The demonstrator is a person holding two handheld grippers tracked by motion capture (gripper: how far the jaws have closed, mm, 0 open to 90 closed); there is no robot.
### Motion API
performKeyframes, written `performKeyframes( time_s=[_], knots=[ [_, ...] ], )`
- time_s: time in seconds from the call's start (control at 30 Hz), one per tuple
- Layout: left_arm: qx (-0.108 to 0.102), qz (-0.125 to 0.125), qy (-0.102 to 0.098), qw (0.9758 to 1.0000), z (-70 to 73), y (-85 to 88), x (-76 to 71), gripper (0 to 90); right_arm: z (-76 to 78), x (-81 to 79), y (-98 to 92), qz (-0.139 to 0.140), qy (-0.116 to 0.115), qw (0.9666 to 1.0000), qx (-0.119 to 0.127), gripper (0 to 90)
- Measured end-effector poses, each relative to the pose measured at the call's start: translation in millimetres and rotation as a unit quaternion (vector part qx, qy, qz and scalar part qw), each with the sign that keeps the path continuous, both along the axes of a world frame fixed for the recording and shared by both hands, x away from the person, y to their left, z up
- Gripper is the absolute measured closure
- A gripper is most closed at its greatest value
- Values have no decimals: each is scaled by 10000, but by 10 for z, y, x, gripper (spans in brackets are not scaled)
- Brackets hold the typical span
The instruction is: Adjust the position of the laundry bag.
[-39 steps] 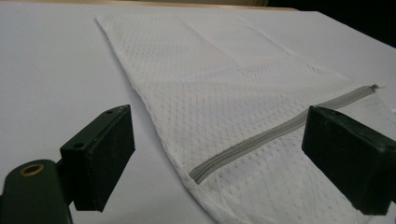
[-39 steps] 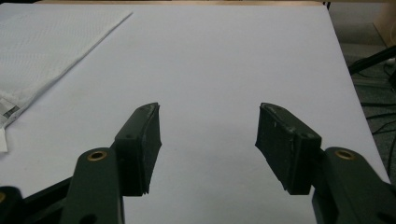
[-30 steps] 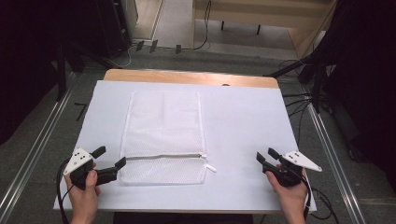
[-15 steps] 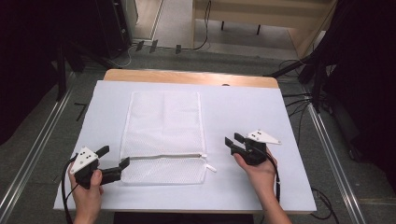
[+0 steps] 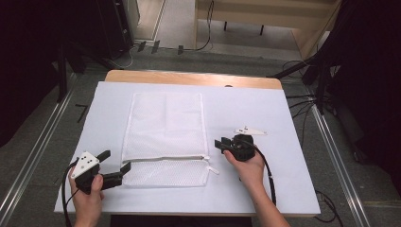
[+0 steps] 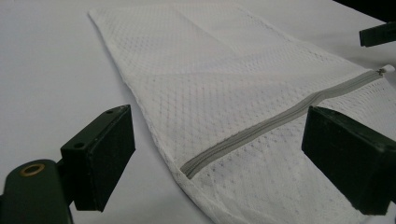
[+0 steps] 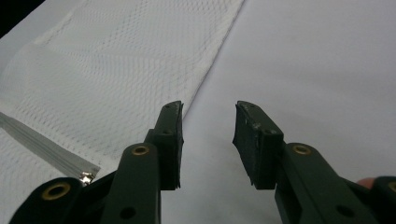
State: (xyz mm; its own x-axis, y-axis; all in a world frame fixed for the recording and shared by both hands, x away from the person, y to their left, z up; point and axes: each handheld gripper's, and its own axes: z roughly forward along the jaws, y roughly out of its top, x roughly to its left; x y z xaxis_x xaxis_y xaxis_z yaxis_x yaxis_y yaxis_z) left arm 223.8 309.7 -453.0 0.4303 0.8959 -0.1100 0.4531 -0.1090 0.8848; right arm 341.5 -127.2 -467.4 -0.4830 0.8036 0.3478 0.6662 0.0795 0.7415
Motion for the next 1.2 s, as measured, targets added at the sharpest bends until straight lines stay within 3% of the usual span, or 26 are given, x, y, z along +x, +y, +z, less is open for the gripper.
performKeyframes(
  time_s=[0.47, 0.93, 1.07, 1.2],
  knots=[
    [134, -34, 25, 9999, -28, -24, -97, 96, -46, 77, 224, 202, 230, 9995, 33, 680],
    [156, 46, 20, 9999, -41, 0, -206, 129, -126, 161, 440, 222, 366, 9989, -172, 693],
    [121, 83, -4, 9999, -44, 10, -219, 129, -131, 165, 439, 78, 369, 9989, -266, 837],
    [117, 80, 3, 9999, -43, 7, -212, 129, -127, 149, 412, 13, 349, 9989, -325, 900]
  ],
)
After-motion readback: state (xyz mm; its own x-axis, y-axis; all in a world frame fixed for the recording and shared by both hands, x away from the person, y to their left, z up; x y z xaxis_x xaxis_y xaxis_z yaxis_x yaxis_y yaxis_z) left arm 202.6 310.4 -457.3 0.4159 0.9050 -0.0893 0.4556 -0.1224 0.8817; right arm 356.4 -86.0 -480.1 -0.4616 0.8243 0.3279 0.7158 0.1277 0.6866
